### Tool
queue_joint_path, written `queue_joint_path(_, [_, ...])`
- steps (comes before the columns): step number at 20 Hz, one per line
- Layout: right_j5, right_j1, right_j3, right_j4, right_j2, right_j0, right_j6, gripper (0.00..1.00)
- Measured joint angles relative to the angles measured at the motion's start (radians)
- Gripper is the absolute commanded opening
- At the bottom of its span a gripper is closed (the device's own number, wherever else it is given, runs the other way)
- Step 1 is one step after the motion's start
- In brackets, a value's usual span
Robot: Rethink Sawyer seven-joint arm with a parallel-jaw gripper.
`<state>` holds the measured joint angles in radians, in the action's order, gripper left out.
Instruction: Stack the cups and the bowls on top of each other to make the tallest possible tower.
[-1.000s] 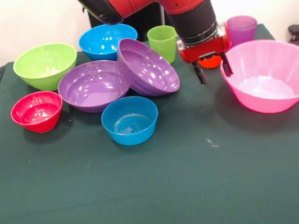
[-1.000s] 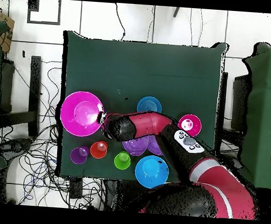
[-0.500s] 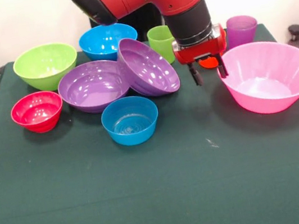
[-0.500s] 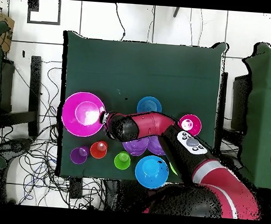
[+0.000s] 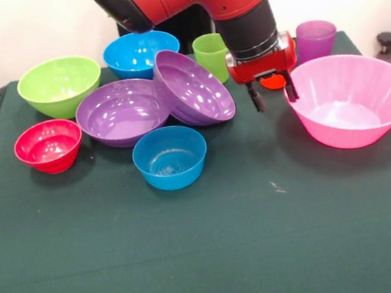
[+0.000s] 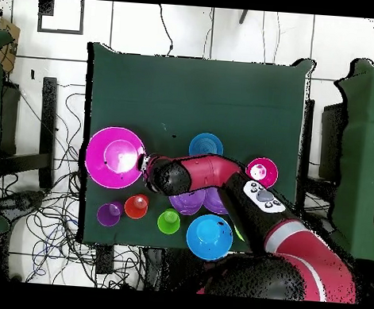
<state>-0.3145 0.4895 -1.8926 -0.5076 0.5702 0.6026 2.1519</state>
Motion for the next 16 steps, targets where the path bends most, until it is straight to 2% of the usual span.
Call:
queue_joint_path(8, [0.007, -0.004, 0.000, 0.000, -0.011, -0.045, 0.000, 1.00])
queue_joint_path(16, [0.024, -0.045, 0.001, -0.008, -0.027, -0.076, 0.000, 1.00])
